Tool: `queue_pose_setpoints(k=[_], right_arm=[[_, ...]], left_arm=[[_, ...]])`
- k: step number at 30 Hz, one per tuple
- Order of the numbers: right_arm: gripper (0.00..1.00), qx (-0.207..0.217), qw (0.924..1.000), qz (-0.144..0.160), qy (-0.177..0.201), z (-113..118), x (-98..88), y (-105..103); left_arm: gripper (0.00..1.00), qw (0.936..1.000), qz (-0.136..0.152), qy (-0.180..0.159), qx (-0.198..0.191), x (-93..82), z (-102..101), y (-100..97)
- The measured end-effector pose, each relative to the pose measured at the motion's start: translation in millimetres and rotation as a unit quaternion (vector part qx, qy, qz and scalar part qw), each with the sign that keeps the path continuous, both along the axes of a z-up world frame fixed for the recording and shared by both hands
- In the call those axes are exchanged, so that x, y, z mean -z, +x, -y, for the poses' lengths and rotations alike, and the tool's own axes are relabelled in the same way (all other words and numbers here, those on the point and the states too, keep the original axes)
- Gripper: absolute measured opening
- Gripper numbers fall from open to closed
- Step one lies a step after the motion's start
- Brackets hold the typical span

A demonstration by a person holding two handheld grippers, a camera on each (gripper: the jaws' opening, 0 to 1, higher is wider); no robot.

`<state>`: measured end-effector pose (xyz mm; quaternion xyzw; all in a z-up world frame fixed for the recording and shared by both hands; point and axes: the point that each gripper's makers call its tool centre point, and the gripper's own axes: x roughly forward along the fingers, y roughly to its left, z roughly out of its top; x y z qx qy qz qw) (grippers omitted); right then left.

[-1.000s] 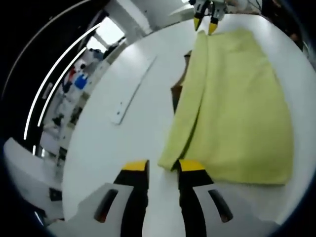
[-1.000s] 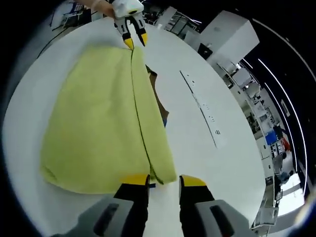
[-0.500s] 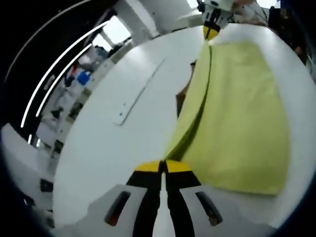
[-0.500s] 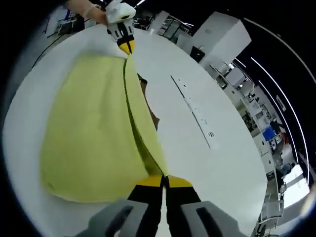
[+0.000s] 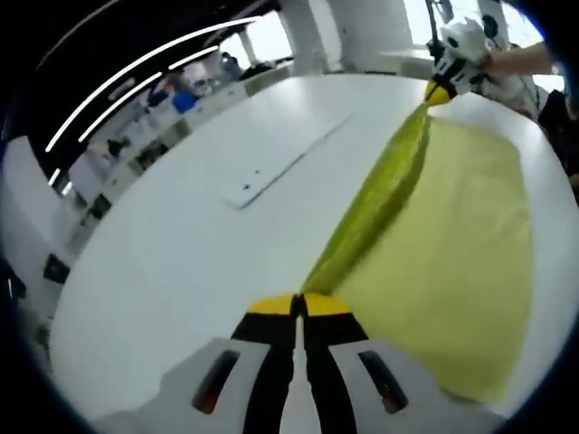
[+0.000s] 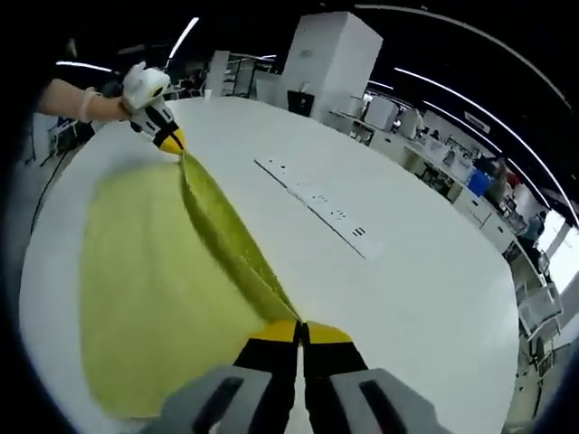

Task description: Fold the garment on the visible template until the final outline fits inside the template.

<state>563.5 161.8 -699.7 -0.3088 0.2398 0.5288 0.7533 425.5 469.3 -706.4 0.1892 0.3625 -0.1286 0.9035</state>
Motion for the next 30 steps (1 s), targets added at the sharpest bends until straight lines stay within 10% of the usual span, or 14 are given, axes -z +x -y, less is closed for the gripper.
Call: queue_pose_setpoints(k=[16, 20, 30], right_arm=[[0.02, 0.025, 0.9996, -0.014, 0.0, -5.4, 10.2, 6.7], [0.34, 0.035, 0.9993, -0.016, 0.002, -3.5, 10.1, 8.2], [0.54, 0.043, 0.9978, -0.044, 0.022, -5.6, 7.2, 2.8]], left_arm=[[0.01, 1.0, -0.007, 0.002, -0.005, 5.9, -0.6, 5.8], [0.27, 0.9999, 0.002, 0.002, -0.011, 3.3, -1.8, 8.0], [0.48, 0.9995, 0.01, -0.028, -0.011, -3.0, 1.0, 4.3]])
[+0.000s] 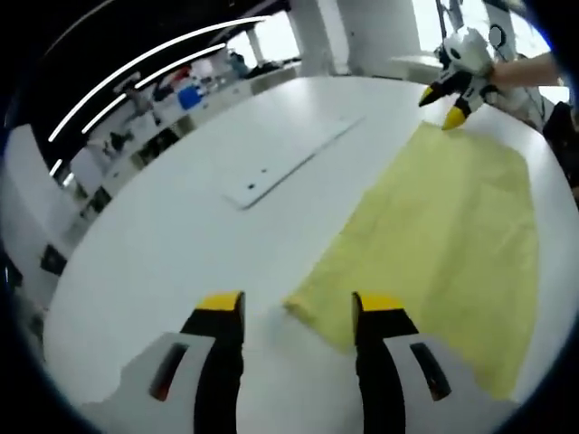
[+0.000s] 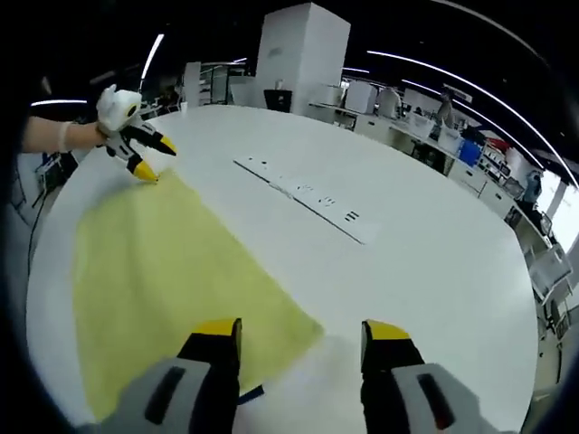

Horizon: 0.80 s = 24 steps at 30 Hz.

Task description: Fold the garment on the visible template until the final outline fits inside the template.

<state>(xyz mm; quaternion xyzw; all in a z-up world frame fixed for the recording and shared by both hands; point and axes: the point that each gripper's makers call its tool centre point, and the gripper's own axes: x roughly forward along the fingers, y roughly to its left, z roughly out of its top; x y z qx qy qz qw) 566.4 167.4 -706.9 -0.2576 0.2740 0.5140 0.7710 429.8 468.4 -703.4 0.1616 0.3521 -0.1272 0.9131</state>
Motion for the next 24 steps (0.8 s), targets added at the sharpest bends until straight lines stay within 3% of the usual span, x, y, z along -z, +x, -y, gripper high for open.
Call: queue_pose_setpoints(k=[5, 11, 14, 20, 24], right_arm=[[0.7, 0.004, 0.9997, -0.02, 0.011, -2.4, 0.2, -4.5], [0.8, 0.015, 0.9991, -0.034, 0.022, -1.5, -1.4, -5.2], [0.83, 0.017, 0.9988, -0.04, 0.023, -0.7, -2.0, -6.5], [0.87, 0.026, 0.9982, -0.046, 0.03, 0.5, -4.1, -7.1], [0.87, 0.024, 0.9982, -0.045, 0.03, 2.0, -5.4, -9.4]], left_arm=[[0.61, 0.9991, 0.009, -0.043, -0.001, -6.3, 7.5, -0.8], [0.75, 0.9954, 0.016, -0.093, -0.013, -13.0, 12.0, -2.8], [0.82, 0.9944, 0.019, -0.103, -0.015, -15.6, 13.8, -6.1], [0.89, 0.9913, 0.022, -0.128, -0.022, -19.0, 16.3, -11.4], [0.85, 0.9905, 0.025, -0.133, -0.021, -21.6, 16.4, -14.4]])
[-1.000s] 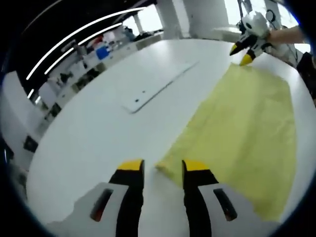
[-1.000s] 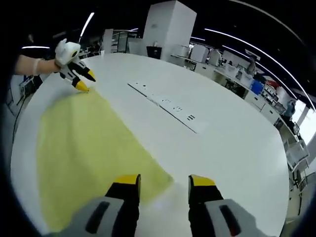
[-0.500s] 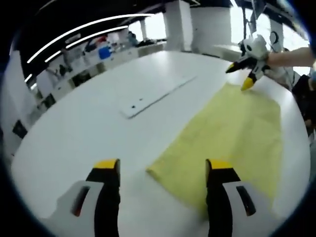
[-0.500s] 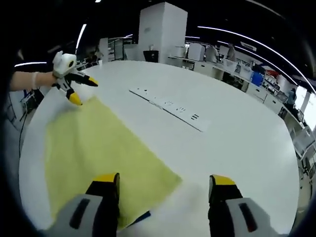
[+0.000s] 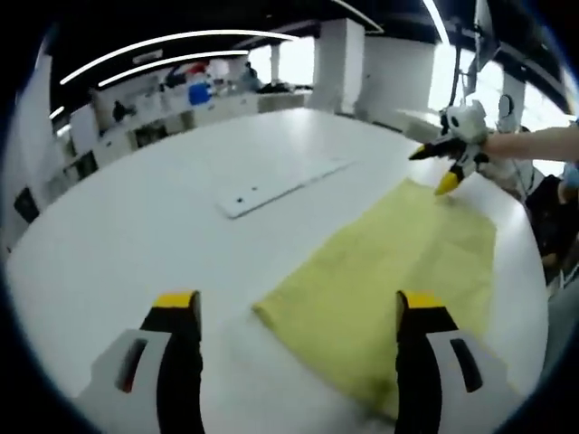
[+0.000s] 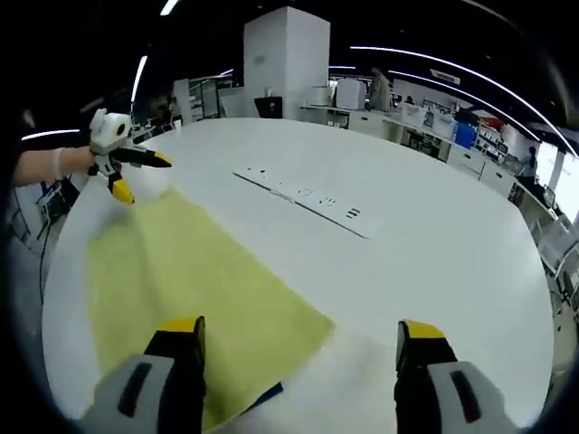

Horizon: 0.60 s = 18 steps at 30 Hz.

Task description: Fold the garment on the visible template until the final outline fits inside the template.

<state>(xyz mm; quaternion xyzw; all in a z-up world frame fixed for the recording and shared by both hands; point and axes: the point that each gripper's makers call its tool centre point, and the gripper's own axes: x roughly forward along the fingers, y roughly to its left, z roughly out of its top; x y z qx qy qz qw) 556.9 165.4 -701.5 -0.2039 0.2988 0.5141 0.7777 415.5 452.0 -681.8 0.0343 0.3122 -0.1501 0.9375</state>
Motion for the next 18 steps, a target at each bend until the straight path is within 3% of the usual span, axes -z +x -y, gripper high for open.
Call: queue_pose_setpoints(k=[14, 18], right_arm=[[0.86, 0.015, 0.9997, -0.015, 0.01, 13.2, -0.3, -14.3], [0.84, 0.006, 1.0, -0.006, 0.004, 17.8, -2.7, -24.9]], left_arm=[[0.82, 0.9995, -0.004, -0.03, -0.001, -9.1, 7.5, -25.0], [0.81, 0.9992, -0.004, -0.039, -0.005, -10.4, 10.3, -35.2]])
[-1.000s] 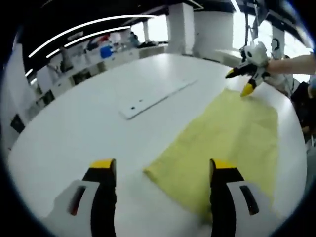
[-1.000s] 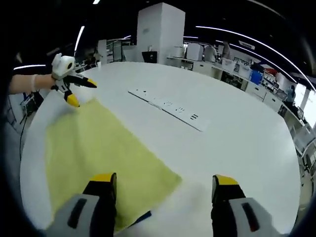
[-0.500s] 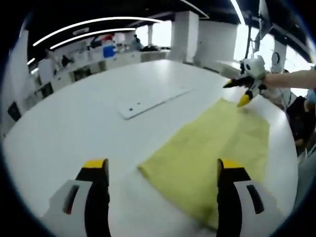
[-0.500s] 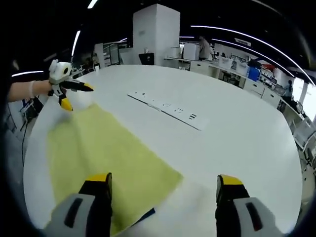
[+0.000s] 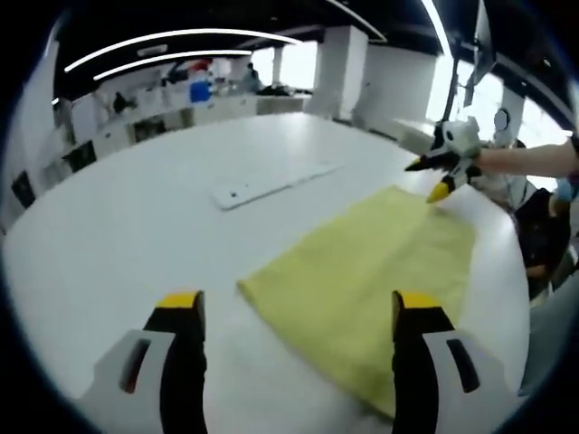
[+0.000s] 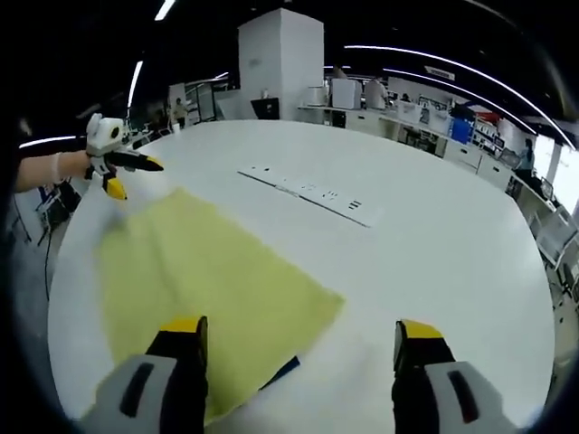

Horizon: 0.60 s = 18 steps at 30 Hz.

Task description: Fold the garment on the visible template until the final outline fits inside the template.

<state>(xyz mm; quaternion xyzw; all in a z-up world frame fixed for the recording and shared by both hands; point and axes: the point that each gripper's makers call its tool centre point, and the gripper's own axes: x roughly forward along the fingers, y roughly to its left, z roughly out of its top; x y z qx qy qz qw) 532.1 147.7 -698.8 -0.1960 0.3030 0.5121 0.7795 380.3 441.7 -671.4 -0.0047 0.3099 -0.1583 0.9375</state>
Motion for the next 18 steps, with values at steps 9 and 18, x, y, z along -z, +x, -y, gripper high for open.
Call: queue_pose_setpoints(k=[9, 18], right_arm=[[0.82, 0.004, 0.9996, -0.009, 0.025, 9.2, -17.1, -26.8], [0.79, 0.01, 0.9993, -0.017, 0.031, 25.2, -22.8, -54.0]], left_arm=[[0.79, 0.9998, -0.005, -0.018, -0.005, 0.8, 10.3, -28.3], [0.76, 0.9994, -0.008, -0.032, -0.013, -2.0, 18.2, -56.6]])
